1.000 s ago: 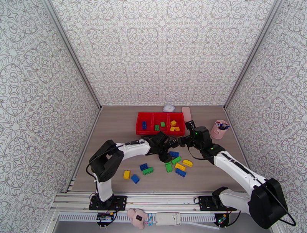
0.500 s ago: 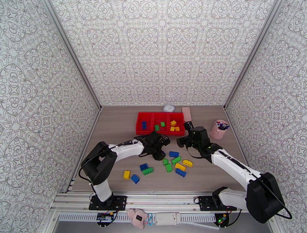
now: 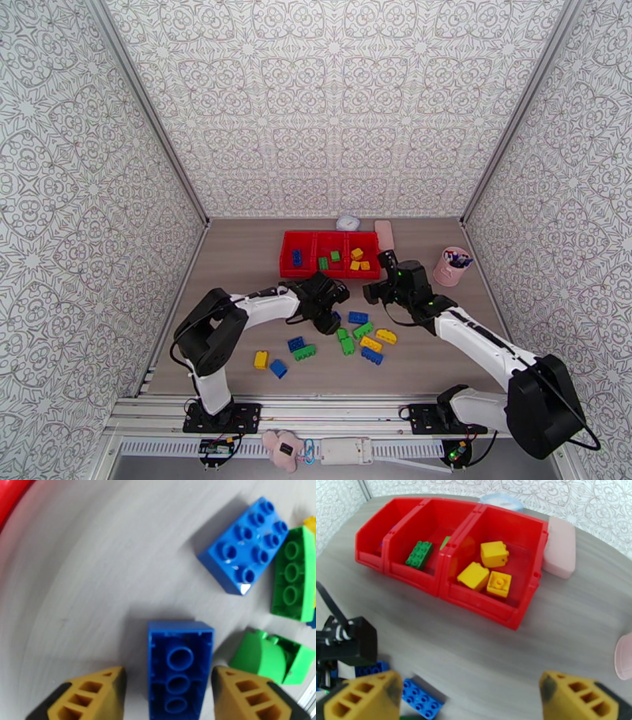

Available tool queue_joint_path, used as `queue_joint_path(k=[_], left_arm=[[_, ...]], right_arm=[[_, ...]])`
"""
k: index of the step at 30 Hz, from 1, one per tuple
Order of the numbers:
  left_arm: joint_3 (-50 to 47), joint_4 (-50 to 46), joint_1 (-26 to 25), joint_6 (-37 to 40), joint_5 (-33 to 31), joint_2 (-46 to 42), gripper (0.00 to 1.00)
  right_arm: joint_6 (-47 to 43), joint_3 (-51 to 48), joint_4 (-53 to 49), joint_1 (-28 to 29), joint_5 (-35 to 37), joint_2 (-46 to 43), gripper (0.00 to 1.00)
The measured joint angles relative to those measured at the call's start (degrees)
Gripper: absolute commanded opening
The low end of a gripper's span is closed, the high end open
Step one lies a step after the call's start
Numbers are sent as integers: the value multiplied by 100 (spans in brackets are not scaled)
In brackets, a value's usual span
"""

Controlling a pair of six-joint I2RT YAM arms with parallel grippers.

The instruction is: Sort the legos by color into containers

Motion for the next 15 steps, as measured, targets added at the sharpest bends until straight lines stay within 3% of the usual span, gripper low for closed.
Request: queue_joint_path(k=[9,15], left_arm=[[70,-13,0,11,0,42,35],[-87,140,57,-50,-33,-96,29]], right_arm=[[2,28,0,0,-24,28,95],[70,44,103,0,-247,46,96]])
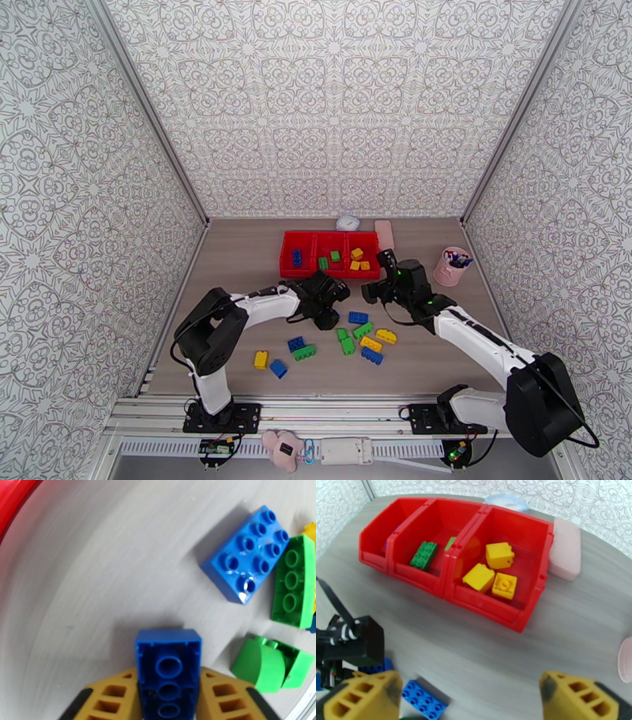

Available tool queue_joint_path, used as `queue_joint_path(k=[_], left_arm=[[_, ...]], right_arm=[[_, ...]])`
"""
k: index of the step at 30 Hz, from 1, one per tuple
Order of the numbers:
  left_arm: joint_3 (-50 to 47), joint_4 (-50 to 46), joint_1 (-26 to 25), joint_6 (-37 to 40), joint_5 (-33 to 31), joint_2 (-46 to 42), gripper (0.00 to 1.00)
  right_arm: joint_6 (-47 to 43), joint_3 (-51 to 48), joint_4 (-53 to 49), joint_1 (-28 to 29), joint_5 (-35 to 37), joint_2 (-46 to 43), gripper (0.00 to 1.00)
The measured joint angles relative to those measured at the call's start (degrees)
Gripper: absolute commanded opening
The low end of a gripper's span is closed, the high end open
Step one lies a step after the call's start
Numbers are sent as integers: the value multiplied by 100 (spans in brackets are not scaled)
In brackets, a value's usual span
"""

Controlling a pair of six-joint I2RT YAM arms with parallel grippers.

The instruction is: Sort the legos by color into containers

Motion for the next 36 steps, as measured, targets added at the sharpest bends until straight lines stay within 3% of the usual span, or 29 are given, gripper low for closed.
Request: queue_joint_path(k=[10,19,27,36], left_arm=[[-831,831,76,-708,-723,-1237,25],[-828,1283,343,-1786,-1766,-1449,21],[-7,1211,1012,-2715,-2251,-1263,20],[1440,756,1683,-2977,-2253,9,20]], right_arm=[[415,-9,479,79,-411,37,95],[581,-11,942,791,-452,197,95],[579,227,1222,1025,-509,791,96],[509,693,1539,1025,-533,1117,96]])
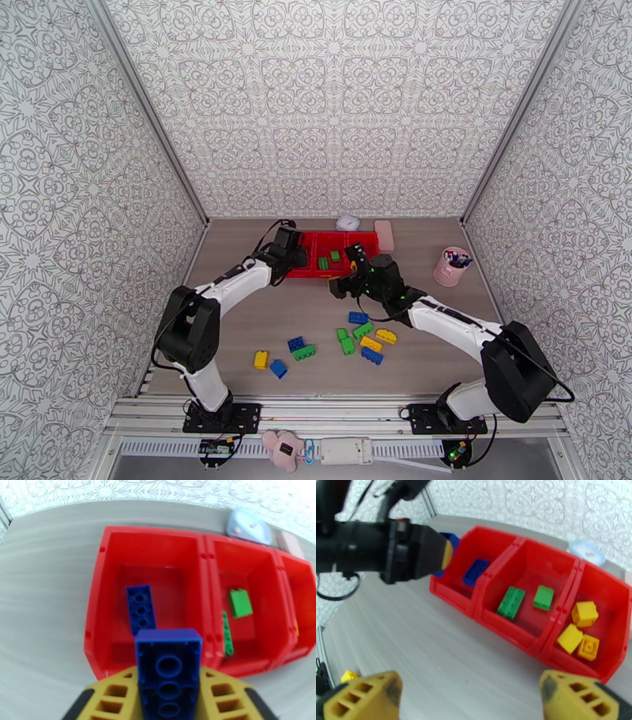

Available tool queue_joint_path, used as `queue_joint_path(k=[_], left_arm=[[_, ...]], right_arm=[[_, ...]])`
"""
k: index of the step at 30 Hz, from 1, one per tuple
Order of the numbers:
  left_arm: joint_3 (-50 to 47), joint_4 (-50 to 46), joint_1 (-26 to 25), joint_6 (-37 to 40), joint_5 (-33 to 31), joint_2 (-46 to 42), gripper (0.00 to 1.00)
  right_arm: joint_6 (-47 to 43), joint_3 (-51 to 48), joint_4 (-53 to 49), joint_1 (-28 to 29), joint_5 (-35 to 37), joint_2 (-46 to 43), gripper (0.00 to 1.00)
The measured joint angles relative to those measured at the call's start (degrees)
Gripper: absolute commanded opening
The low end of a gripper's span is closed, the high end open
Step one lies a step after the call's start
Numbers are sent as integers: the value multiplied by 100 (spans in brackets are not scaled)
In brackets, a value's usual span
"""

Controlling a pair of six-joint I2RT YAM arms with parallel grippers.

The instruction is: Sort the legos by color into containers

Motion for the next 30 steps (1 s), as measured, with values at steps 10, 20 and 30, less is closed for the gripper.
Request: queue_joint_path(k=[10,20,30], left_arm=[[1255,-398,271,7,295,1174,33],[1239,-398,142,227,334,1008,73],[-81,-85,-439,713,83,-887,92]], right_arm=[[-197,0,57,0,33,57,96],[-389,-369,-46,0,212,-428,97],[-966,-715,-490,-2,363,-1027,97]])
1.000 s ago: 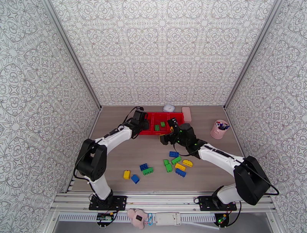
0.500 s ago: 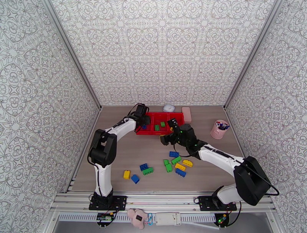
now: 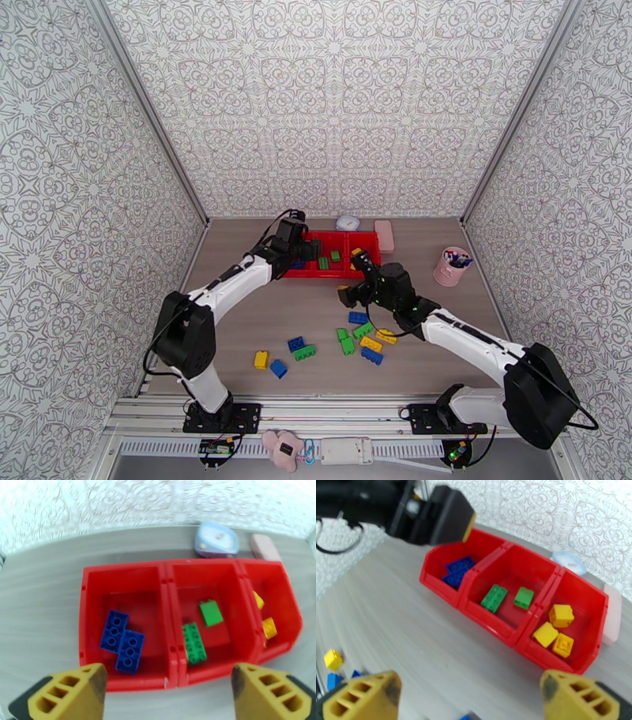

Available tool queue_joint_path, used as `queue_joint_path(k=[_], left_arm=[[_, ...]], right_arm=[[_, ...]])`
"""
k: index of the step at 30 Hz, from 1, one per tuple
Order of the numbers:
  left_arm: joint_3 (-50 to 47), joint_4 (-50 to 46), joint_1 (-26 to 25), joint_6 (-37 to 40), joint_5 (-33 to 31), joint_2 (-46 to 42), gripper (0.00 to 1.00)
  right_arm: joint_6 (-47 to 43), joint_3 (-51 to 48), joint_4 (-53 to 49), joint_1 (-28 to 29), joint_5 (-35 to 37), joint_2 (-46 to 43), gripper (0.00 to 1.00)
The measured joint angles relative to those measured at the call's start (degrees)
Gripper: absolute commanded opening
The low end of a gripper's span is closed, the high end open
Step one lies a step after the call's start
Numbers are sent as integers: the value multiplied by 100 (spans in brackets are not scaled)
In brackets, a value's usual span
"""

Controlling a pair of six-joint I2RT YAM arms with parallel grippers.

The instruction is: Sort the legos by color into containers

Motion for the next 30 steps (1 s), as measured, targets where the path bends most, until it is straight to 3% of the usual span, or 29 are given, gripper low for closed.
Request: queue_joint_path(k=[6,10,15,23,30], left_arm=[[-1095,-76,-654,481,-74,-1342,98],[-1327,-385,-1187,750,42,-2175,100],[-1665,-490,-1447,1027,326,-3040,100],[-2295,-490,-1606,1687,1320,-3250,100],[-3025,2,-1646,2262,2306,-3276,100]], right_arm=[[-17,-31,-520,20,37,-317,96],[293,-7,-979,96,225,-358,96],[767,245,-1722,197,570,-326,96],[1290,435,-2557,332,870,-13,96],[645,846,-3534,581,765,702,96]])
